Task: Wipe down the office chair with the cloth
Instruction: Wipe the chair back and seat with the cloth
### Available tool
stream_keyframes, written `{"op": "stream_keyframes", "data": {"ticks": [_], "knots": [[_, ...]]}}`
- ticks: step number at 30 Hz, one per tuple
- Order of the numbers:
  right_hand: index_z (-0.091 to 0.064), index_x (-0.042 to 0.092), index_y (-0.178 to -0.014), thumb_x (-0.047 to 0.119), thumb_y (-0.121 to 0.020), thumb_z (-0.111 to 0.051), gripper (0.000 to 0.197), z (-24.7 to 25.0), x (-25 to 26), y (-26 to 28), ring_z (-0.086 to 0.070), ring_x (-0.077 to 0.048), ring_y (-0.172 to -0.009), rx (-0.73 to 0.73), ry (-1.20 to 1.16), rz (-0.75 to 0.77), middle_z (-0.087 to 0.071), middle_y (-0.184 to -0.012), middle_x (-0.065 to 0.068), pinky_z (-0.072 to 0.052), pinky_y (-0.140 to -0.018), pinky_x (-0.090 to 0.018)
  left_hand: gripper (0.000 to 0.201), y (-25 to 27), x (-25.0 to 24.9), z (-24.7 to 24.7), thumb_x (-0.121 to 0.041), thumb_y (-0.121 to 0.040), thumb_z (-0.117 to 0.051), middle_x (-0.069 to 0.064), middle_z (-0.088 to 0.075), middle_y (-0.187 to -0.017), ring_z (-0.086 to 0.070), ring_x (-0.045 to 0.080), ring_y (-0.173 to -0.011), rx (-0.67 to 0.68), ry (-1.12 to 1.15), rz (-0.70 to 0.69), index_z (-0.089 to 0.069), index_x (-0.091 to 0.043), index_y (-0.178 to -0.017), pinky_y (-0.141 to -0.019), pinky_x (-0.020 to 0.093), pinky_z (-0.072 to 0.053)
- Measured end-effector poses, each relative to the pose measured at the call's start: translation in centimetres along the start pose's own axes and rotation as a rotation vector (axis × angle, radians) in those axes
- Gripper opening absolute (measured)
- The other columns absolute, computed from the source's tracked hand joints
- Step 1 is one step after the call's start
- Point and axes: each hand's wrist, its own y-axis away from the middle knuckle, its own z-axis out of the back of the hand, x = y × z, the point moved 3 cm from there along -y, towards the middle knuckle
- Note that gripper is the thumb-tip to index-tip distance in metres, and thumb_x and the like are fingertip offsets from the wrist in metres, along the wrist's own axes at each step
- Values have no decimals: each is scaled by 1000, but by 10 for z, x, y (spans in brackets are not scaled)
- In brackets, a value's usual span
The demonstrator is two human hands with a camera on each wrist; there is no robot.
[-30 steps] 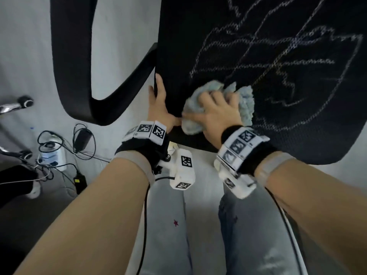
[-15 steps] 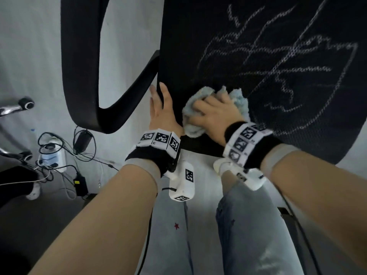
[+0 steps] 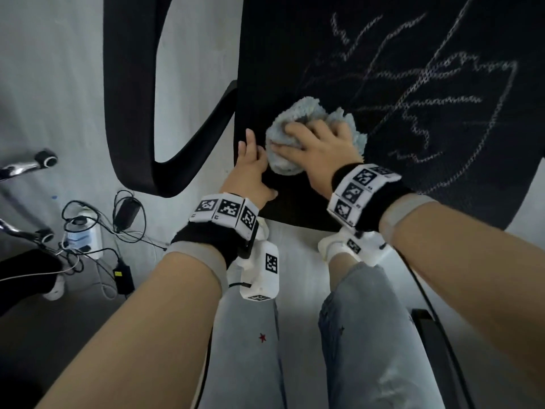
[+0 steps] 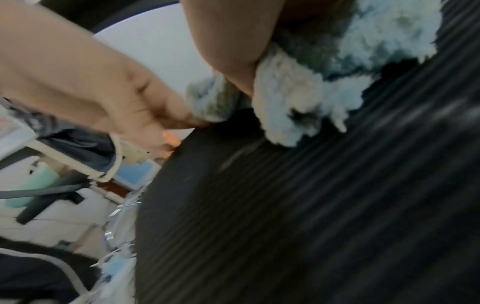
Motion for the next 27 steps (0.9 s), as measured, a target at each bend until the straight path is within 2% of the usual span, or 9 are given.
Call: {"op": "stream_keyframes", "data": {"ticks": [4,7,9,13,15,18,20,24,27], "knots": [[-31,40,-137,12,-79,-56,69,25,-70,-12,-23,-35,-130,-47,27,-418,-19,-149,-6,-25,-99,-56,82,-2,2,1,-15,-86,-59,4,28,-153,16,20,-144,28,-15,28,-6,-9,-147,-118,33,-11],[-26,38,-139,5,-79,-51,73,34,-68,-28,-20,-37,-133,-141,-136,-670,-18,-151,-5,-25,-100,-57,83,-2,-2,1,-16,-86,-60,5,30,-152,18,20,-144,45,-4,45,-4,-7,-147,-118,33,-12],[-28,34,-139,6,-83,-47,66,27,-39,-33,-12,-37,-138,-25,-122,-552,-14,-152,-2,-20,-104,-63,86,0,-4,2,-16,-85,-62,5,29,-153,18,20,-144,39,27,50,-3,-6,-147,-117,34,-12],[-22,37,-141,20,-91,-42,56,9,-1,-18,-20,-33,-134,73,40,5,-13,-153,3,-21,-103,-60,87,4,-8,0,-15,-83,-64,5,30,-152,19,22,-143,38,72,52,-6,-11,-148,-116,30,-9],[-23,40,-140,20,-91,-42,56,12,-31,-21,-20,-32,-134,48,107,-66,-13,-153,3,-23,-102,-60,90,3,-7,-1,-16,-84,-63,6,32,-151,20,23,-143,67,35,65,-1,-7,-147,-116,31,-7],[-28,42,-138,10,-85,-49,66,30,-76,-32,-22,-36,-131,-50,-37,-514,-14,-153,2,-24,-101,-61,89,0,-7,1,-16,-85,-62,7,34,-150,20,23,-143,104,6,81,2,-5,-146,-118,34,-9],[-24,42,-139,5,-82,-49,72,36,-69,-38,-21,-39,-131,-35,-89,-592,-13,-153,3,-22,-102,-64,87,-1,-9,4,-16,-86,-61,7,34,-150,20,23,-143,113,6,94,1,-5,-147,-118,35,-10],[-17,37,-142,22,-91,-44,59,25,-15,-28,-14,-35,-137,91,66,-194,-9,-155,5,-19,-104,-66,86,-2,-16,6,-17,-86,-61,6,33,-151,20,21,-143,109,67,116,-2,-5,-147,-117,34,-10],[-12,40,-143,26,-93,-42,60,17,-27,-23,-17,-34,-135,142,196,33,-3,-156,7,-24,-104,-61,86,-3,-18,7,-18,-87,-60,6,34,-150,21,22,-142,140,87,133,1,-4,-146,-117,34,-9]]}}
